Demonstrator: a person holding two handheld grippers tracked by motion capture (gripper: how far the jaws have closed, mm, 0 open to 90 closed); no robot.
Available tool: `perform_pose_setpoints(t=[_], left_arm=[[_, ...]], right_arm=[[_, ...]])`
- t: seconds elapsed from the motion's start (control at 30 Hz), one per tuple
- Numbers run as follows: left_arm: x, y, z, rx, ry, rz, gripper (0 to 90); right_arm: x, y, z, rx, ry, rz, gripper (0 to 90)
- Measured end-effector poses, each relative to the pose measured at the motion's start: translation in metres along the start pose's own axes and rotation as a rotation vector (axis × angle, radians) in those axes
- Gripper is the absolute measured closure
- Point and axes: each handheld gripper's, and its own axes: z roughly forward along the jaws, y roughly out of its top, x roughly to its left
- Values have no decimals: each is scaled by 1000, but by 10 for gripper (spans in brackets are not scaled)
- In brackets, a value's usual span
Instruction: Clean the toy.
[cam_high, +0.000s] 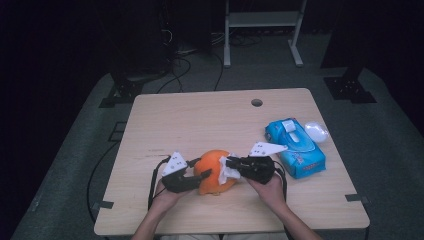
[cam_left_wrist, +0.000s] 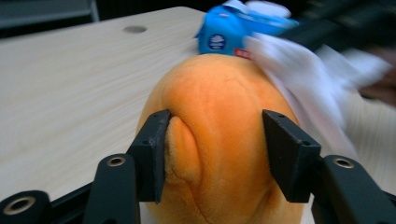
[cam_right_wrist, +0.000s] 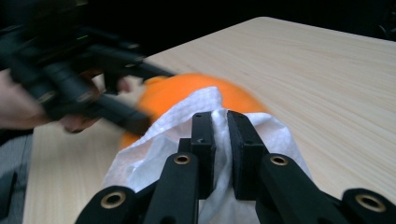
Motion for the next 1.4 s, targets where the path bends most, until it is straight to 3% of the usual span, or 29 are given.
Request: perform_pose_setpoints(t=[0.07,0.2,0.33,0.4,0.47,0.6,0.73,0.83,0.93,1.0,1.07,1.17,1.23,1.3,1.4], left_arm=[[-6,2,1,2,-9,45,458],[-6,2,-3,1,-35,46,417],[5,3,-5,5,-2,-88,135],[9,1,-3,18,-16,-131,104],[9,-3,0,26,-60,-152,158],[-2,1,-1,2,-40,-65,386],[-21,9,5,-40,9,41,451],[-31,10,10,-54,33,91,456],[-32,10,8,-42,-11,79,427],[-29,10,3,-34,-77,55,374],[-24,11,-4,-29,-111,34,322],[-15,10,-6,-7,-86,-41,163],[-11,7,-1,31,-109,-76,115],[-14,3,3,45,-124,-60,191],[-20,7,3,31,-72,13,385]], right_arm=[[-6,-2,-3,-7,-5,25,809],[-3,-5,-5,-1,-3,20,808],[12,-8,-4,11,39,-17,809],[22,-9,-2,20,53,-57,809],[28,-8,-2,29,44,-93,809],[23,-1,-6,11,40,-68,809],[22,8,-10,-33,24,-73,809],[17,9,-15,-45,15,-55,809],[5,0,-17,-35,16,-9,809],[-2,-5,-18,-22,14,12,809],[-3,-7,-18,-19,26,26,809],[3,-7,-13,-9,47,-10,809],[8,-6,-11,-5,60,-27,809],[10,-4,-11,1,54,-39,808],[9,-1,-13,-6,38,-34,808]])
